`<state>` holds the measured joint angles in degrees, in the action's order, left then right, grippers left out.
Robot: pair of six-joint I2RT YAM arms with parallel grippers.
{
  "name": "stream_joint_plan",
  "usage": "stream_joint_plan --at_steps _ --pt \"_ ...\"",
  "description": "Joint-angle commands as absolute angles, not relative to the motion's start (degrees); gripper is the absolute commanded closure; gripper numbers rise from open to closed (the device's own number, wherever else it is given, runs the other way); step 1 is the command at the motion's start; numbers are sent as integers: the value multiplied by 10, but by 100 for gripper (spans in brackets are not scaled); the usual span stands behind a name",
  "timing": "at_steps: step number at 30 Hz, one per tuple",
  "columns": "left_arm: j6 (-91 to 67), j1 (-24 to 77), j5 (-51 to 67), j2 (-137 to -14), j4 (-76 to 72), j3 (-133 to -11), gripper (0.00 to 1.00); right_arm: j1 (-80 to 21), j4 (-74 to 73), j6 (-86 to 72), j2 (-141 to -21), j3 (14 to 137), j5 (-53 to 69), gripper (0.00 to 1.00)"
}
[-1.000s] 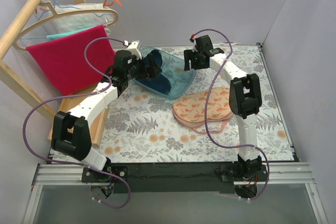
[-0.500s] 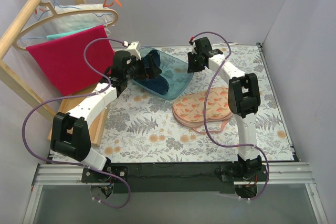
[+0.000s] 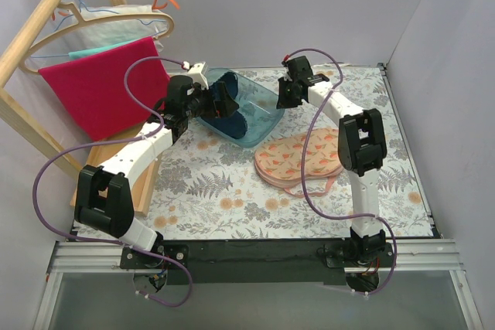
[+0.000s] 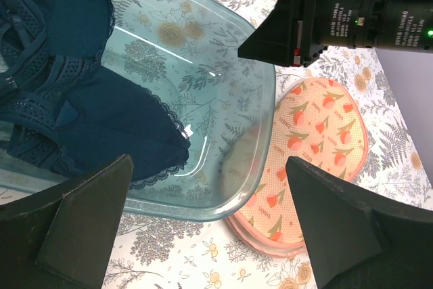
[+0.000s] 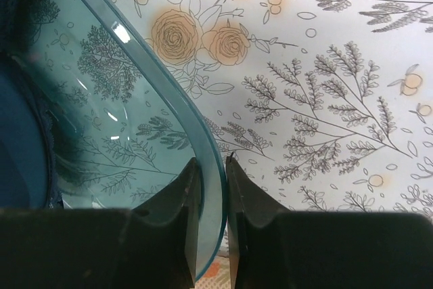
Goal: Place the bra in the laundry bag and zip it closed
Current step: Pick up the bin at the center of the board.
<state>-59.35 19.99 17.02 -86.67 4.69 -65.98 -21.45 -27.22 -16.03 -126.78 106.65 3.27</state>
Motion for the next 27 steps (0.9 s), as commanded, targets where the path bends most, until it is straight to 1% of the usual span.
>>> stream_joint_plan --at_steps 1,3,7,8,10,18,22,27 --pt "-584 197 171 -833 47 -653 2 -206 -252 -205 -1195 1045 -32 99" --pt "-584 197 171 -832 47 -652 2 -200 -248 -217 -1166 1031 -67 99" --pt "-584 197 170 -833 47 -653 2 -176 -230 -245 -1107 965 -122 99" --pt "-584 197 170 -834 47 -651 2 -170 -226 -256 -1081 932 -136 99" --pt "-585 197 172 -836 46 -651 2 -147 -209 -263 -1044 882 -141 99" --pt "-589 197 177 -840 42 -650 2 -70 -183 -273 -942 755 -154 99" --pt "-590 197 179 -842 41 -647 2 -28 -171 -277 -893 711 -160 99" --pt "-592 197 180 -846 40 -647 2 25 -157 -272 -877 685 -134 99"
